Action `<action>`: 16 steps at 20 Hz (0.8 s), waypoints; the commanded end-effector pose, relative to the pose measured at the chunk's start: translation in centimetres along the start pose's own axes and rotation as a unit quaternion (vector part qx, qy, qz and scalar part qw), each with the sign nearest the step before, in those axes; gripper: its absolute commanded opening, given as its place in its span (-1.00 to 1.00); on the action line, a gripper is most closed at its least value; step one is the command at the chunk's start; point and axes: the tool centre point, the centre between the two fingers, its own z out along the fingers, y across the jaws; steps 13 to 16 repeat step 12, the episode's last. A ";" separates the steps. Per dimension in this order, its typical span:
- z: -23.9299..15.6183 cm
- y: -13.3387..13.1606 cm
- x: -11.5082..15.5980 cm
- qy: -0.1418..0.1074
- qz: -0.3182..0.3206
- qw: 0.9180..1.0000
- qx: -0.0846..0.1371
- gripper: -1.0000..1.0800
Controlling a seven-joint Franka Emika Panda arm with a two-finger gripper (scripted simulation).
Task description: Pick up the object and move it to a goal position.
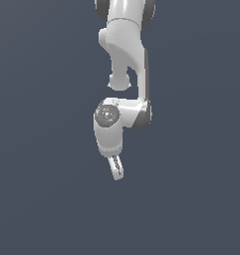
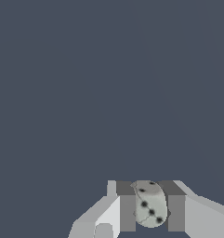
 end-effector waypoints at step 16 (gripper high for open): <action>-4.3 3.9 7.0 0.000 0.000 1.000 0.000 -1.00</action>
